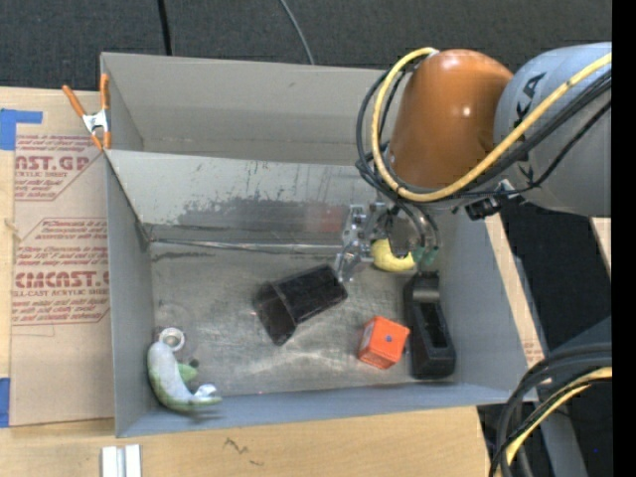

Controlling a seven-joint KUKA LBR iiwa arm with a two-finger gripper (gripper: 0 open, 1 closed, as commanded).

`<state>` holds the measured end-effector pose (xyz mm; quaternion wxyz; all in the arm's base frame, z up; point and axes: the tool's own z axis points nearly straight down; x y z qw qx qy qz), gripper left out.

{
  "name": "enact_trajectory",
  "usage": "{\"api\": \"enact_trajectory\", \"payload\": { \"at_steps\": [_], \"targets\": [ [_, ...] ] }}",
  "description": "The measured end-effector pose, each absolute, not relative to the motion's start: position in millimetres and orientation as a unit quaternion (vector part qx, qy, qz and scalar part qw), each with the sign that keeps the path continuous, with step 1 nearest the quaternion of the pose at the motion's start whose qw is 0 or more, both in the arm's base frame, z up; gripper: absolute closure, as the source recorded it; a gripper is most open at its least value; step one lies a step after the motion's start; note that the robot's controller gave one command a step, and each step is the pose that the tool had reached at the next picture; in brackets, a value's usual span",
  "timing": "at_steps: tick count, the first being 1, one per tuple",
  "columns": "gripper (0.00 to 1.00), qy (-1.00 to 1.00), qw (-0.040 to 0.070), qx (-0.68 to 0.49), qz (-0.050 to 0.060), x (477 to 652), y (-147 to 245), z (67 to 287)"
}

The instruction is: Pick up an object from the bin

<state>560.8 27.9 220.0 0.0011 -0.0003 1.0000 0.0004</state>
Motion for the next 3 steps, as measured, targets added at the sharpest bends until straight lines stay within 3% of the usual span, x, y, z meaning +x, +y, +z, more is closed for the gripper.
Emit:
{"api": "enact_trajectory", "payload": {
  "at_steps": [1,2,3],
  "targets": [
    [0.00,1.000,0.001,0.000,0.000,560.8,27.9,220.0],
    [0.00,1.000,0.001,0.000,0.000,560.8,27.9,220.0],
    [0.00,0.999,0.003,-0.046,0.000,556.7,36.1,191.4]
  ]
}}
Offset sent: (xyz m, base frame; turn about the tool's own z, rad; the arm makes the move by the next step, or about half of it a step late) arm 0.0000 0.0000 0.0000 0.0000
